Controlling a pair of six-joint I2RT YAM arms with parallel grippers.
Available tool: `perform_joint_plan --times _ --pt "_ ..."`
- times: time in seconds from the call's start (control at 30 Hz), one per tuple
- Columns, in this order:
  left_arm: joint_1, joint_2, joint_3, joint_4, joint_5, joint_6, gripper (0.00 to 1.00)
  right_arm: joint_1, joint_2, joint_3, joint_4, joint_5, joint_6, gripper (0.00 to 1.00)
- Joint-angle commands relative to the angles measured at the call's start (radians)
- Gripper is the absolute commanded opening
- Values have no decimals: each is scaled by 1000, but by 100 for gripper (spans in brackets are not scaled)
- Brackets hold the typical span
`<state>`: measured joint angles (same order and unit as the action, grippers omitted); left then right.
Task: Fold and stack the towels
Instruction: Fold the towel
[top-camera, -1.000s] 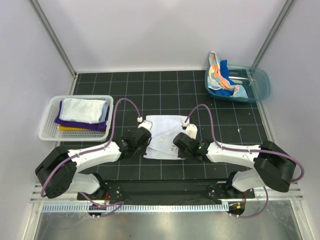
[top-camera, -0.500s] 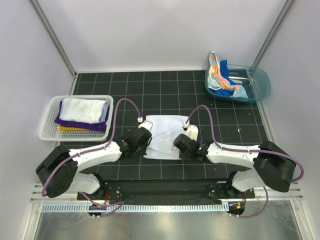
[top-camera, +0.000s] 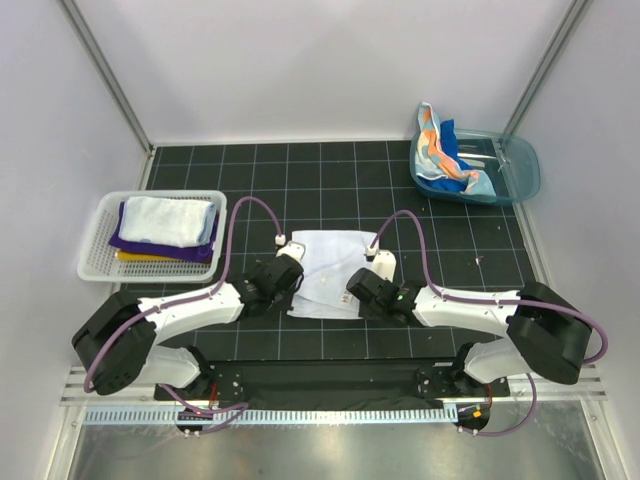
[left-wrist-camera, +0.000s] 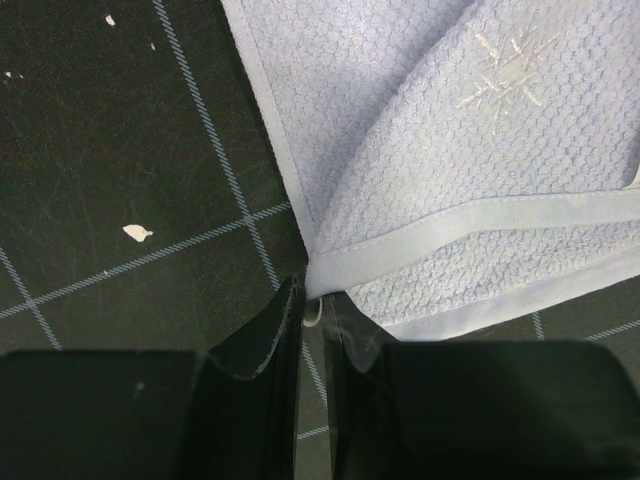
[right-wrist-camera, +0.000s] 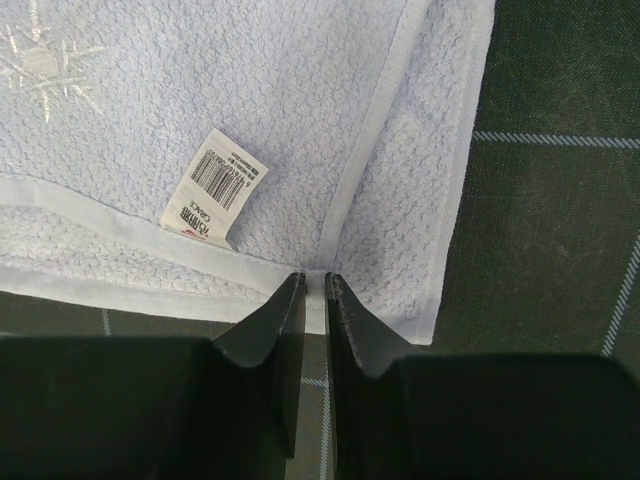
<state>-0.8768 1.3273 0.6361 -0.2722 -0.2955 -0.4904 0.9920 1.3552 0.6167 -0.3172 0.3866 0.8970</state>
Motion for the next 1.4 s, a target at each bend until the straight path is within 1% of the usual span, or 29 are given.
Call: perform_joint_plan --times 0.0,0.23,0.33,0.43,0.8,1.03,1.37 --pt "-5 6 39 36 -5 3 17 7 4 6 23 23 14 20" --pt "-4 1 50 25 -5 12 17 7 -5 28 3 34 3 10" --pt "-4 3 57 21 -4 18 17 7 -11 38 -8 40 -1 7" --pt "-4 6 73 10 6 29 14 5 -27 52 -32 51 -6 4" --pt "-4 -4 105 -30 6 36 14 7 -102 86 -98 77 -17 3" --pt "-4 -30 120 -68 9 27 15 7 -195 92 -177 106 -17 3" --pt "-5 -31 140 -96 48 26 17 7 -269 52 -237 110 3 2"
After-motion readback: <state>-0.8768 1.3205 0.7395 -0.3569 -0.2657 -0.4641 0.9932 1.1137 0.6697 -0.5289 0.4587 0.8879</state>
